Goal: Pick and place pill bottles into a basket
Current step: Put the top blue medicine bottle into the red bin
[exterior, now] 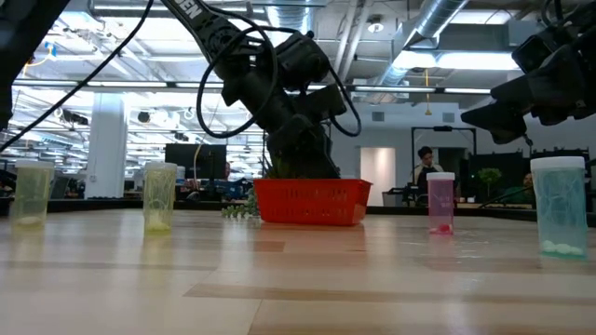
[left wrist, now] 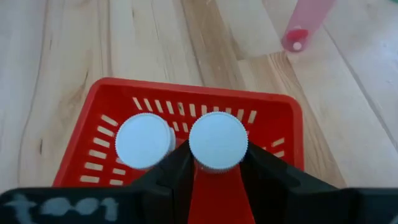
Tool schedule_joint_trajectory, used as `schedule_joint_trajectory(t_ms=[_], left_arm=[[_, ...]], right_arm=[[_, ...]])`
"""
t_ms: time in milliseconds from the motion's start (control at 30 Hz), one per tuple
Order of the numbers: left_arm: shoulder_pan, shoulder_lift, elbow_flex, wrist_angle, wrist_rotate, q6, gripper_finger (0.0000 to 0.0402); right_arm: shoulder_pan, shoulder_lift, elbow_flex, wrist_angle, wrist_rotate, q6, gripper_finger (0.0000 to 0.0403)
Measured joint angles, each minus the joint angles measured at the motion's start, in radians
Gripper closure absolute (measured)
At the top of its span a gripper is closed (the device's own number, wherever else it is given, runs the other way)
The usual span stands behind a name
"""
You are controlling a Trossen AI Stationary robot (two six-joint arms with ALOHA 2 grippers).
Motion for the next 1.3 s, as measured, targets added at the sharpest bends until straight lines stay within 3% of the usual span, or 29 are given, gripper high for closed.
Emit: schedule_joint_trajectory(t_ms=[367,867,1300], left_arm=[[0.000,0.000,0.000,0.005,0.000,-0.001,0.0288],[0.000,0.000,0.000,-0.035,0.000,-0.010,0.0207],[0.000,-0.094,0.000,-0.094,-0.048,0.000,0.0203]], right_arm=[[0.000,0.000,0.000,0.000,0.000,0.000,0.0097],[0.000,0.000,0.000,0.000,0.000,0.000,0.0097],[0.000,0.000,0.000,0.000,0.000,0.000,0.0097]])
